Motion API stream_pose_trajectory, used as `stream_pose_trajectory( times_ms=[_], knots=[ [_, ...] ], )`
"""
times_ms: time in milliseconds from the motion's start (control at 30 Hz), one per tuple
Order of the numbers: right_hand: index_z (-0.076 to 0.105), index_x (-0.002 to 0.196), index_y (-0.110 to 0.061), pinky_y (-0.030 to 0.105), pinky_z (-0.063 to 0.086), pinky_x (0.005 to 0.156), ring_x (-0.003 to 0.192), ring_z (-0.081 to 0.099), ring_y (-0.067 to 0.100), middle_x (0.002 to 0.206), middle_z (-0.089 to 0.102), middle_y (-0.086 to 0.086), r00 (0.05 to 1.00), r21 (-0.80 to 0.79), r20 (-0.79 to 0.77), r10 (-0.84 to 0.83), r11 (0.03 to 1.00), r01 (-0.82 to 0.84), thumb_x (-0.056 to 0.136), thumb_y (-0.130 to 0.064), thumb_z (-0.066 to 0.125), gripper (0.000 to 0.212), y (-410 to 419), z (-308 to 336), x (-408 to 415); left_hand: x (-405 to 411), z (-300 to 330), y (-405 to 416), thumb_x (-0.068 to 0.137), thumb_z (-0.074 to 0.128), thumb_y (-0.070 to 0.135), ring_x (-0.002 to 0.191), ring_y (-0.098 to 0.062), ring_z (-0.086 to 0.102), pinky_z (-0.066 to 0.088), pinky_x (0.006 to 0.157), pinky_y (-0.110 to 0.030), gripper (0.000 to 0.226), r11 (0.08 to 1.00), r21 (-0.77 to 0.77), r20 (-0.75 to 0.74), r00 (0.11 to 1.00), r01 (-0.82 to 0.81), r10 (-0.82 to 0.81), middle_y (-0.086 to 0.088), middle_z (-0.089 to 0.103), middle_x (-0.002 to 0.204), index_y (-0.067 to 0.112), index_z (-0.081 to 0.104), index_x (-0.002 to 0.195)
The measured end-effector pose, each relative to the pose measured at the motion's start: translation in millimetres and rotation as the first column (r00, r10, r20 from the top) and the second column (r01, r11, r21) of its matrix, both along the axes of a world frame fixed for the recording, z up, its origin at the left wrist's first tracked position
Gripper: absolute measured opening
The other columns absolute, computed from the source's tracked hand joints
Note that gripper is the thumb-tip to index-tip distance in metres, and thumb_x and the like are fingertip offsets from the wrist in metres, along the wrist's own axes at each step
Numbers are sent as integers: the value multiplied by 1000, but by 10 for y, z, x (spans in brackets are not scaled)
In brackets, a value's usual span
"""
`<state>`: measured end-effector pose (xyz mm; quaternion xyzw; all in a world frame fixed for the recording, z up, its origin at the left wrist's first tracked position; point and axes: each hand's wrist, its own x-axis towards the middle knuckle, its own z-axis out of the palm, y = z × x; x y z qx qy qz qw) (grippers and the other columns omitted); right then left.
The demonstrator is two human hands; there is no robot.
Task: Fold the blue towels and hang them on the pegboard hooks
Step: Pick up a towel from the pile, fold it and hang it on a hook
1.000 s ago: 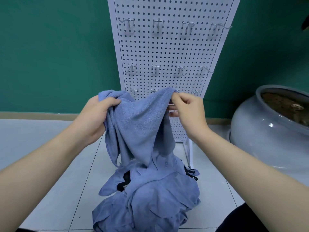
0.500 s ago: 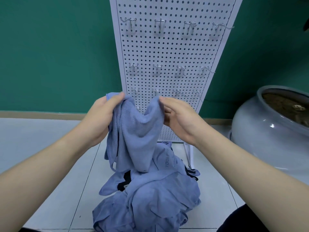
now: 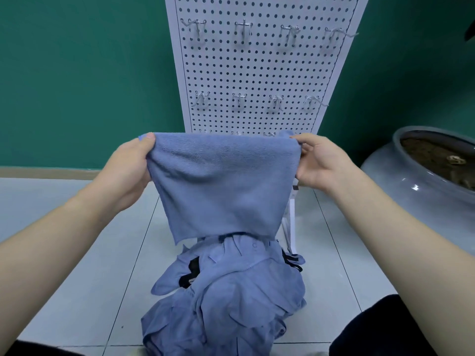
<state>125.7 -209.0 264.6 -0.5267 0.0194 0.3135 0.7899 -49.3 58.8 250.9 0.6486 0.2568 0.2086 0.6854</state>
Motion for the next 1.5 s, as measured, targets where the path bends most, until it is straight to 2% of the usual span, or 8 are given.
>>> stream_pose_trajectory(
  times_ms=[133, 333, 600, 733, 900, 1100, 1233, 1500],
  knots=[
    [68, 101, -4, 28, 55, 74, 73, 66, 17, 85, 70, 3, 999, -9, -17, 28, 1000, -28, 97, -9, 60, 10, -47, -45, 59, 30, 1, -26, 112, 36, 26, 123, -19, 67, 47, 110, -45, 39, 997, 8, 33, 997, 73, -74, -7, 71, 130, 5, 59, 136],
    [74, 83, -13, 20, 46, 57, 59, 57, 7, 74, 69, -4, 945, -285, 318, 73, 958, 22, 99, -13, 62, 20, -13, -117, 43, 85, -52, -6, 105, 53, 46, 119, -17, 69, 45, 112, -39, 52, 987, -153, 76, 996, 53, -42, -8, 74, 124, 2, 63, 130],
    [73, 94, -14, 33, 54, 89, 88, 66, 18, 91, 78, -1, 940, -166, 334, -72, 977, 134, 100, -18, 67, 9, -64, -48, 107, 80, -104, 67, 107, 53, 31, 117, -24, 70, 53, 98, -44, 33, 999, 50, 51, 999, -16, 13, -5, 75, 120, 7, 70, 121],
    [74, 106, -6, 31, 51, 84, 84, 66, 15, 96, 77, 5, 899, -90, 425, -108, 983, 161, 101, -18, 65, 16, -112, 24, 119, 61, -61, -4, 106, 55, 21, 104, -15, 70, 56, 89, -27, 21, 995, 73, 158, 986, -74, 62, -3, 76, 117, 11, 73, 113],
    [76, 84, -21, 25, 51, 84, 77, 65, 5, 84, 75, -9, 840, -54, 506, -195, 965, 257, 100, -21, 67, 18, -147, 86, 127, 56, 42, -56, 105, 58, 20, 98, -1, 67, 52, 86, -16, 17, 979, 152, 258, 961, -138, 95, 14, 76, 103, 21, 74, 102],
    [72, 104, -16, 27, 54, 87, 93, 70, 15, 105, 77, 2, 871, 97, 426, -245, 969, 226, 102, -21, 63, 10, -160, 102, 146, 48, 79, -63, 104, 58, 14, 109, -12, 68, 52, 98, -23, 17, 983, 174, 313, 950, -60, 2, -3, 75, 116, 9, 74, 111],
    [69, 103, -16, 26, 56, 77, 87, 71, 11, 100, 77, 0, 870, 125, 420, -257, 966, 225, 105, -21, 59, 11, -157, 124, 132, 51, 112, -95, 106, 55, 21, 96, -14, 63, 52, 93, -26, 29, 989, 123, 345, 938, -87, 40, -6, 72, 101, 14, 75, 86],
    [65, 105, -12, 23, 53, 74, 82, 63, 8, 99, 70, -1, 742, 41, 576, -343, 919, 393, 107, -23, 56, 14, -127, 139, 92, 38, 59, -122, 97, 67, 9, 92, -16, 65, 54, 89, -32, 11, 960, 171, 315, 935, -222, 160, -9, 74, 101, 14, 76, 96]
  ],
)
